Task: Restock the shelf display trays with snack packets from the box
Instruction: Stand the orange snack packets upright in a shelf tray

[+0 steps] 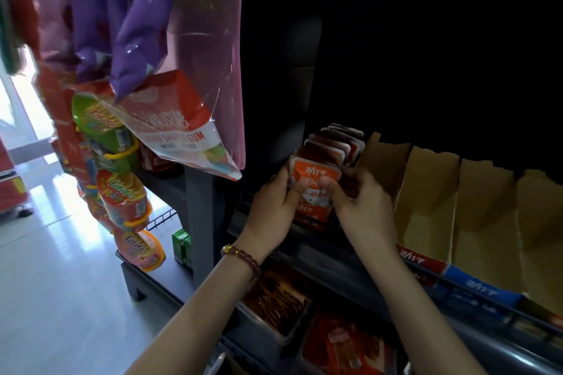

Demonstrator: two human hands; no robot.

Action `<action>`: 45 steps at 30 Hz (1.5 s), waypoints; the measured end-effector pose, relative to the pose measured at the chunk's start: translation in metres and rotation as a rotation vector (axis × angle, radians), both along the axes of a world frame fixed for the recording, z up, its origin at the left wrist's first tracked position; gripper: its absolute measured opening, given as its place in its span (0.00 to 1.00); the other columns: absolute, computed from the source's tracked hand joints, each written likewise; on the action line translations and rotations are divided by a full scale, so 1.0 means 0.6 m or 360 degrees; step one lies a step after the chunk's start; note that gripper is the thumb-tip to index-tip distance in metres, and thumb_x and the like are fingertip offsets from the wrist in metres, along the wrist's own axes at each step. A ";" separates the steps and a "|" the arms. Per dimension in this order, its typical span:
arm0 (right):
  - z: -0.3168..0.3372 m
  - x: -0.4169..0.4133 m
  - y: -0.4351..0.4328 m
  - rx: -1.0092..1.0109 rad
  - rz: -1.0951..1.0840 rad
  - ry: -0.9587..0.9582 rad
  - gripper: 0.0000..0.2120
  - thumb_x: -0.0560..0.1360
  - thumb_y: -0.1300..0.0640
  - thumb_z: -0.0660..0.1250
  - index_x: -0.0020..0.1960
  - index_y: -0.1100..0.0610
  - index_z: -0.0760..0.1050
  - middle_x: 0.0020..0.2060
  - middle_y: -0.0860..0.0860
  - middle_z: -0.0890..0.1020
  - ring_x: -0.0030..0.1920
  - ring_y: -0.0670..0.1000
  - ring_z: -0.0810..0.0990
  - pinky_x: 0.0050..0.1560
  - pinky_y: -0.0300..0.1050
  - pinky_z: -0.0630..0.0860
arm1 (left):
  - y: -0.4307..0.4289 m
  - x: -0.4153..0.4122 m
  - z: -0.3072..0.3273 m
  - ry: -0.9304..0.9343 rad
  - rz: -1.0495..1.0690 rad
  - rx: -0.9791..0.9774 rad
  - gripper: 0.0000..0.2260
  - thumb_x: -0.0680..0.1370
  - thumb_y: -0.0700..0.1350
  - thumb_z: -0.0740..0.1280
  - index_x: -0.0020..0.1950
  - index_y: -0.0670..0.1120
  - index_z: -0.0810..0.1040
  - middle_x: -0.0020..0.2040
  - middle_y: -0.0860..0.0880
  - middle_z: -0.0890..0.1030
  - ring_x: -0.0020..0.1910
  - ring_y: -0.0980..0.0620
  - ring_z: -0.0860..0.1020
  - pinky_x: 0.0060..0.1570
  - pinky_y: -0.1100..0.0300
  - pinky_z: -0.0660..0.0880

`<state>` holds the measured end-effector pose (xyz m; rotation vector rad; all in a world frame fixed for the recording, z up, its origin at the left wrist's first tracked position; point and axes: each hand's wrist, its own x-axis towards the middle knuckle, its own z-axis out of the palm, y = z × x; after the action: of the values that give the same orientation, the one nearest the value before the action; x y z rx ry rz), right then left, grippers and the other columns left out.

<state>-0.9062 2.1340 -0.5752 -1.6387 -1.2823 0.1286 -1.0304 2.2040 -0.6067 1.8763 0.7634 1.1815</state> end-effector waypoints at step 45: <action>-0.441 -0.082 -0.393 -0.1410 0.0513 0.0621 0.08 0.79 0.66 0.61 0.46 0.57 0.76 0.38 0.52 0.80 0.39 0.44 0.78 0.42 0.38 0.72 | -0.366 -0.336 -0.323 0.1689 -0.0701 0.0597 0.12 0.73 0.49 0.59 0.46 0.51 0.81 0.47 0.53 0.81 0.41 0.55 0.80 0.35 0.63 0.76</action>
<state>-0.9551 1.8982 -0.8396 -1.9518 -1.2337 1.3014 -1.2320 1.9842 -0.8004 2.8071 0.5963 -0.0381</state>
